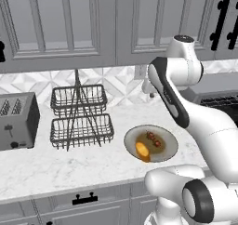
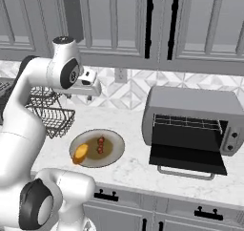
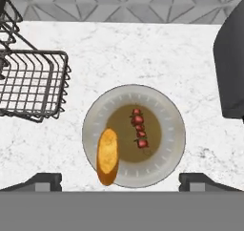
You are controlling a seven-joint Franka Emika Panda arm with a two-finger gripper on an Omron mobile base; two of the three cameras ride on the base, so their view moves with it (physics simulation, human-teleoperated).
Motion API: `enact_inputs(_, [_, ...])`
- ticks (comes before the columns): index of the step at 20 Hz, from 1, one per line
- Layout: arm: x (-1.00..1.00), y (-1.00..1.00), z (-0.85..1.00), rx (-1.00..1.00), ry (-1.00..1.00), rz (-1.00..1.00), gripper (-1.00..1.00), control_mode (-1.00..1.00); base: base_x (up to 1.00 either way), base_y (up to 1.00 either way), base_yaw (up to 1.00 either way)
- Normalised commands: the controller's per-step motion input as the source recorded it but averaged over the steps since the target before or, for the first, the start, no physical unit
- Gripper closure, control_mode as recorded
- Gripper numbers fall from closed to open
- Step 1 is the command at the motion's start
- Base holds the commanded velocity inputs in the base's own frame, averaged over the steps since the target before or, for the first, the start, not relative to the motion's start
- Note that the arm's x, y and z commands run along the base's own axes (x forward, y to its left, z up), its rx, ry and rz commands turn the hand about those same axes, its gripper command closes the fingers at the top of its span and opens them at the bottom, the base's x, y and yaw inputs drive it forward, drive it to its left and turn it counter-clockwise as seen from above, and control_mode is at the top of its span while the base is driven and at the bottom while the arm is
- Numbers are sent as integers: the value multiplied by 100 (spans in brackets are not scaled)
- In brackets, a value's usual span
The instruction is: Pick up the kebab skewer and baguette bread, and place them inside the toaster oven. Close the toaster oven door and start by setting the timer.
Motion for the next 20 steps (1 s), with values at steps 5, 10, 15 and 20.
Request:
enact_inputs(5, [0,0,0,0,0,0,-100,100,8,-91,-3])
enact_inputs(10, [0,0,0,0,0,0,-100,100,33,-60,-7])
enact_inputs(15, [0,0,0,0,0,0,-100,100,49,-9,-10])
enact_inputs(20, [0,0,0,0,0,0,-100,100,39,20,-9])
